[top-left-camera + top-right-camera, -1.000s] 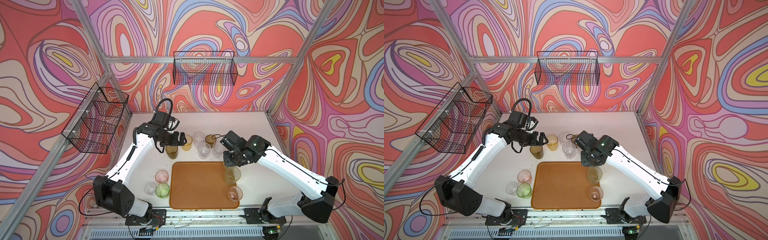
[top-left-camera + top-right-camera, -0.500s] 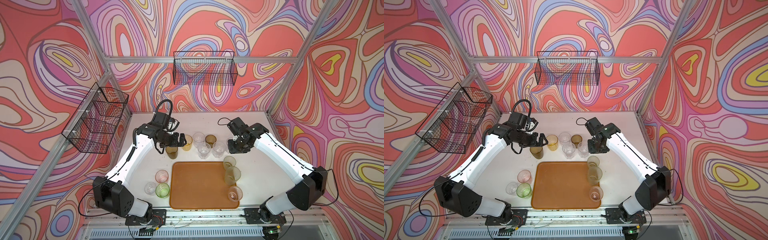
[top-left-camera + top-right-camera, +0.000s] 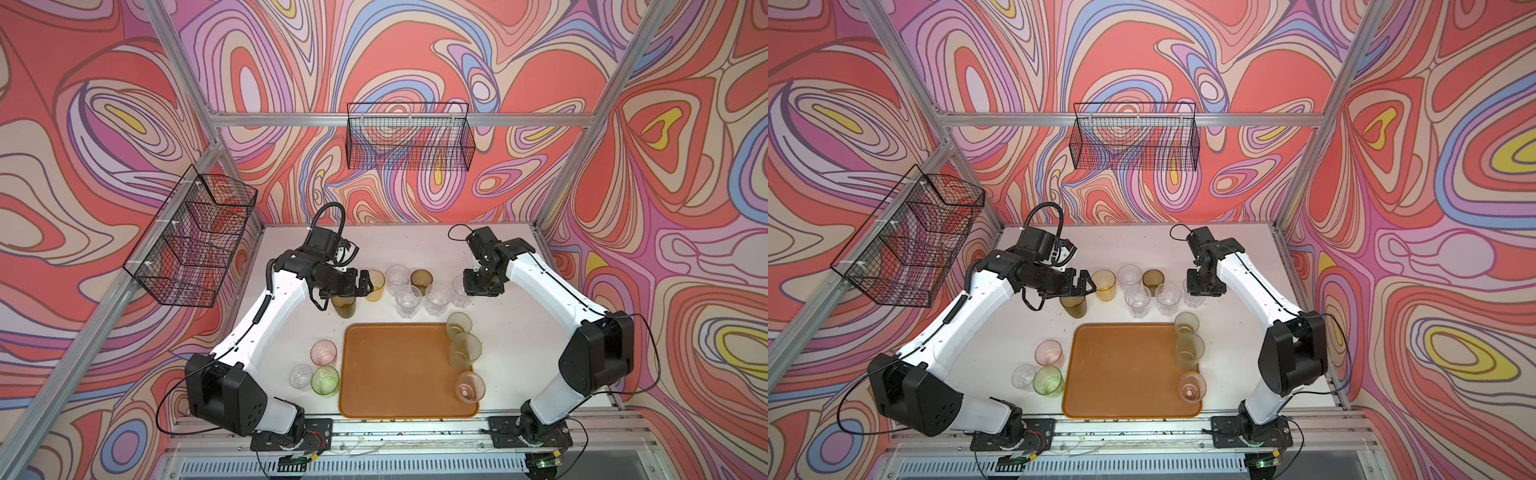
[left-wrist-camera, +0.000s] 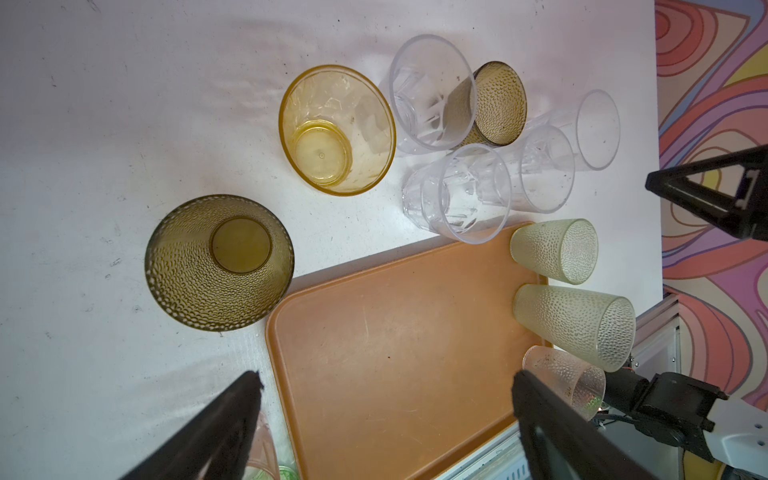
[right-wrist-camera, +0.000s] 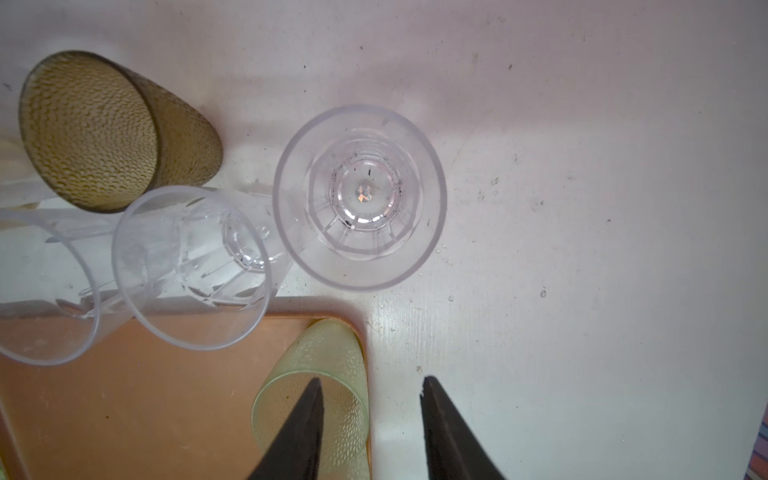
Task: Place the glasses into the tray
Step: 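Lower the right gripper onto the rim of a clear faceted glass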
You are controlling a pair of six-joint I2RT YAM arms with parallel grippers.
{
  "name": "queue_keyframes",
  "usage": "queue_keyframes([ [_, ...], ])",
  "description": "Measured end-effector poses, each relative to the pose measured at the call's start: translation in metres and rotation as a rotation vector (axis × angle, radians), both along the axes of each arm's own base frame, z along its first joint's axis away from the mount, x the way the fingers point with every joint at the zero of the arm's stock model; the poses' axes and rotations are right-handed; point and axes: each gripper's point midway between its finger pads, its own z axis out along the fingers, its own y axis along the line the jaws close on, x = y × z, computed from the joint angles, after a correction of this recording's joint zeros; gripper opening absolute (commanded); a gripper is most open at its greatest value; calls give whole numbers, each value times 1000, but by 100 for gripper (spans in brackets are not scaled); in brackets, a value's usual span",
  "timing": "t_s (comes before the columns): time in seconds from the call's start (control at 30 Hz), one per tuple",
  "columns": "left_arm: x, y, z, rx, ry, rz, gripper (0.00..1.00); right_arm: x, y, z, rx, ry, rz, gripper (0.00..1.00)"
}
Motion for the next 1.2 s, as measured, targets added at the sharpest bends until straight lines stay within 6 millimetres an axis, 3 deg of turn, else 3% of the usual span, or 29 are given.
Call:
queue_keyframes([
  [0.43, -1, -2, 0, -1, 1, -5, 97, 26, -23, -12, 33, -19, -55, 42],
  [0.7, -1, -2, 0, -1, 0, -5, 97, 38, -27, -38, 44, 30, -60, 37],
  [1.0, -6, 1, 1, 1, 2, -5, 97, 47, -29, -43, 65, 18, -58, 31],
  [1.2, -9, 2, -1, 6, 6, -4, 97, 50, -27, -62, 63, 62, -51, 24],
])
